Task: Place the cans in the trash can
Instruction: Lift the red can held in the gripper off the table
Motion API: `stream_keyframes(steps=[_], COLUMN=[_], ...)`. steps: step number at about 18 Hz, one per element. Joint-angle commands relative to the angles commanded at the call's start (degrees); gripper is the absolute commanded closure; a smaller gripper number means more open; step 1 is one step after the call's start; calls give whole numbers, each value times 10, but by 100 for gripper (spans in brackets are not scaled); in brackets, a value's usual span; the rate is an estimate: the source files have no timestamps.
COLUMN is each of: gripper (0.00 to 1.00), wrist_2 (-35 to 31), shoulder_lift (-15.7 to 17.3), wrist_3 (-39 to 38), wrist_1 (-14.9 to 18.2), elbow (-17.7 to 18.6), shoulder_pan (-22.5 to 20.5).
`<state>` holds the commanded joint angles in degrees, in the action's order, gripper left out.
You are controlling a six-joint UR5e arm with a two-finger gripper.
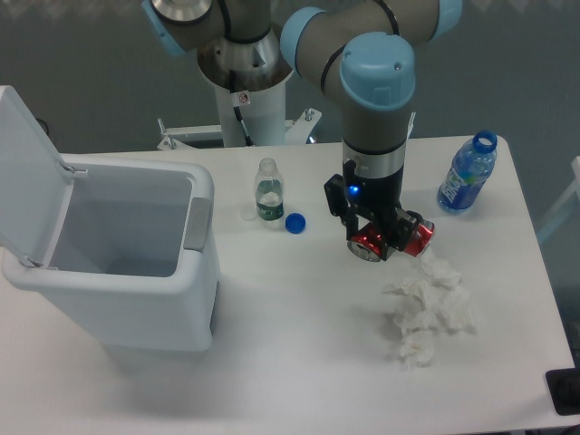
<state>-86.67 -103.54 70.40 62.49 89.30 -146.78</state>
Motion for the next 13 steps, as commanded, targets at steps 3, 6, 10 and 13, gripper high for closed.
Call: stream_keyframes(steps=[3, 6, 10, 13], gripper=[51, 51, 51, 51], wrist_2=[3, 5, 33, 33], shoulder_lift=[0, 0, 2, 10], wrist_3=[-6, -14, -26, -54], wrist_1=[-1, -1, -1, 2], elbow=[1, 1, -4, -5], shoulder_pan=[0, 0, -12, -13])
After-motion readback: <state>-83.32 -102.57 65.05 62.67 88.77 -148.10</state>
